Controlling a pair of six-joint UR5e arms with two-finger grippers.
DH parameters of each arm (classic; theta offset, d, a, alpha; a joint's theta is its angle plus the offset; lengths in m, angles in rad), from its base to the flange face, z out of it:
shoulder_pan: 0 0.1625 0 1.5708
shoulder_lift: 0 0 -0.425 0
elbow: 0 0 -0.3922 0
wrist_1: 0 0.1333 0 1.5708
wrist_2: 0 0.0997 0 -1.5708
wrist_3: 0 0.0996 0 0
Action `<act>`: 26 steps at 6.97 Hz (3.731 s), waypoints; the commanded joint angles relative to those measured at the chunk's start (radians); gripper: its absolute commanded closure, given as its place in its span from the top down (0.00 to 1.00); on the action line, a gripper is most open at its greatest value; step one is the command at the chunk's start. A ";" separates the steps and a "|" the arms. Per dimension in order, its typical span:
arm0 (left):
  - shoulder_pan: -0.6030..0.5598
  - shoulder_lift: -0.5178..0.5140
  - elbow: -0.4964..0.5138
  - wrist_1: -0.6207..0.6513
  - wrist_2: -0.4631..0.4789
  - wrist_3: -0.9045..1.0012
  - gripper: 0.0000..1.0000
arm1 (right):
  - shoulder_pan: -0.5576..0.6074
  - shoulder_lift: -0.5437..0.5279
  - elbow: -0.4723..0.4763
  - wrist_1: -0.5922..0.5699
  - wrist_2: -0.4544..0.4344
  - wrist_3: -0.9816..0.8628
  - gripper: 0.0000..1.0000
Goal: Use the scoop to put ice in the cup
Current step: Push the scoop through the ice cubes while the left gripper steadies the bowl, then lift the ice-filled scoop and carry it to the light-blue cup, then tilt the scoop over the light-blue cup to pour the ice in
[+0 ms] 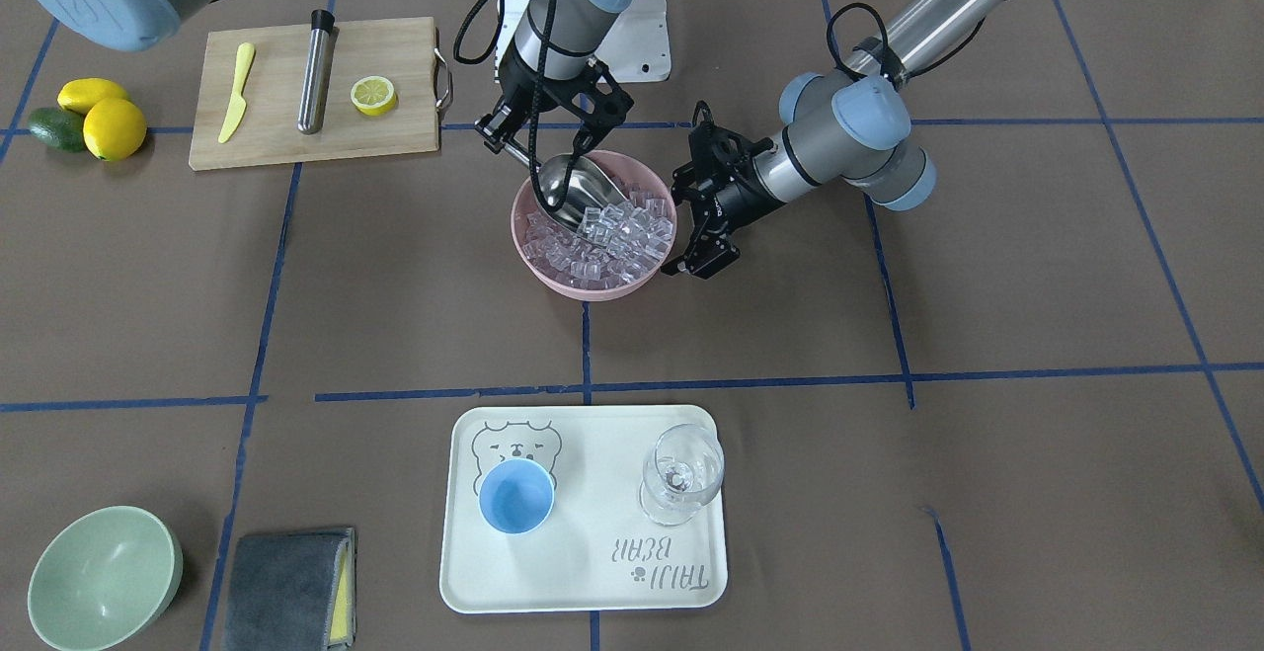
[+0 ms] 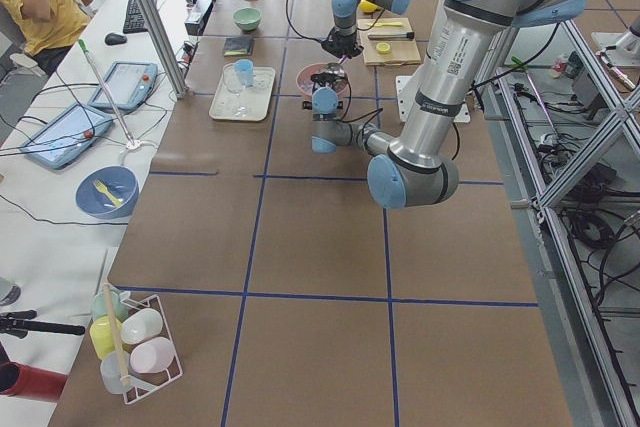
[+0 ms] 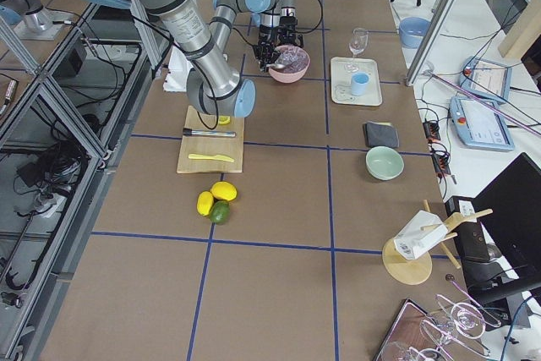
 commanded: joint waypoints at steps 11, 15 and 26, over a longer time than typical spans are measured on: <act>0.000 -0.002 0.001 0.002 0.000 0.000 1.00 | 0.206 -0.195 0.240 0.240 0.067 0.264 0.00; 0.000 -0.002 0.001 0.000 0.000 0.000 1.00 | 0.374 -0.128 0.061 0.222 0.185 0.127 0.00; 0.000 0.002 -0.003 -0.003 0.000 0.002 1.00 | 0.487 0.245 -0.529 -0.063 0.193 -0.370 0.00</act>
